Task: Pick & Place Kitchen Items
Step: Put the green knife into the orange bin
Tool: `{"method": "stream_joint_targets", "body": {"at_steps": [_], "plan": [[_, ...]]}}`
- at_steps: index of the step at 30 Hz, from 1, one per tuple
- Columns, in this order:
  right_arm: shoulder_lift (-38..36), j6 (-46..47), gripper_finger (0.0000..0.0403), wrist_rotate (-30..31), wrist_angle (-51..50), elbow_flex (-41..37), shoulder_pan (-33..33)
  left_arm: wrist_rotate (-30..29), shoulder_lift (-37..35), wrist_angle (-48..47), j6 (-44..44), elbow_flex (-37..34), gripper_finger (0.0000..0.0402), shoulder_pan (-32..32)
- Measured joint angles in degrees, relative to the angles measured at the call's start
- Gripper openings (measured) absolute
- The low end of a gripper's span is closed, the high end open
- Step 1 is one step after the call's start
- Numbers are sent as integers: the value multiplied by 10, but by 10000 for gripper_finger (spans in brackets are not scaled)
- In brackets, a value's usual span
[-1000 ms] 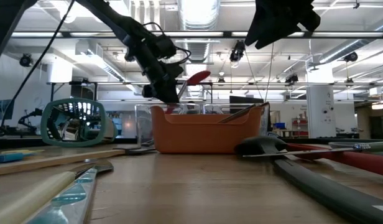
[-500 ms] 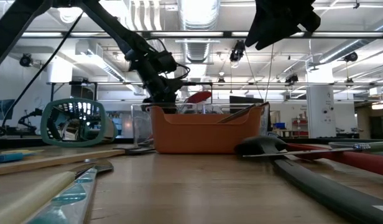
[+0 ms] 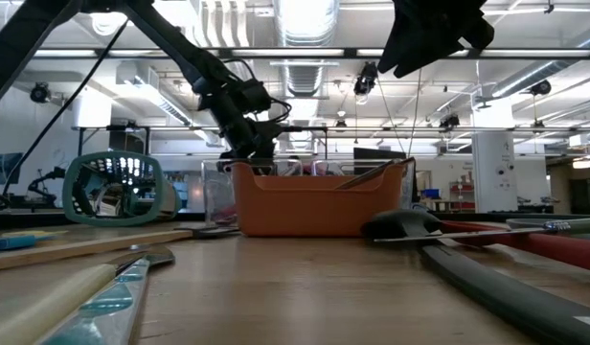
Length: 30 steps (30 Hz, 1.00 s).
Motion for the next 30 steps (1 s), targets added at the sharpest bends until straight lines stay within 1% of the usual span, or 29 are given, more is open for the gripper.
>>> {"method": "stream_joint_targets", "body": {"at_steps": [3,7,10,16,19,23,30], "plan": [[0,0,166,0,0,0,0,1,-3,-1,5,0,244,0],[0,0,166,0,0,0,0,2,-20,-11,17,10,248,0],[0,0,166,0,0,0,0,4,-36,-23,19,28,249,0],[0,0,166,0,0,-1,0,7,-76,-79,21,73,249,-2],[0,0,166,-1,0,-2,0,15,-104,-101,22,88,250,-6],[0,0,166,0,1,-2,0,16,-155,-112,28,90,248,-17],[0,0,166,-1,2,-2,0,15,-260,-127,45,81,236,-64]]}}
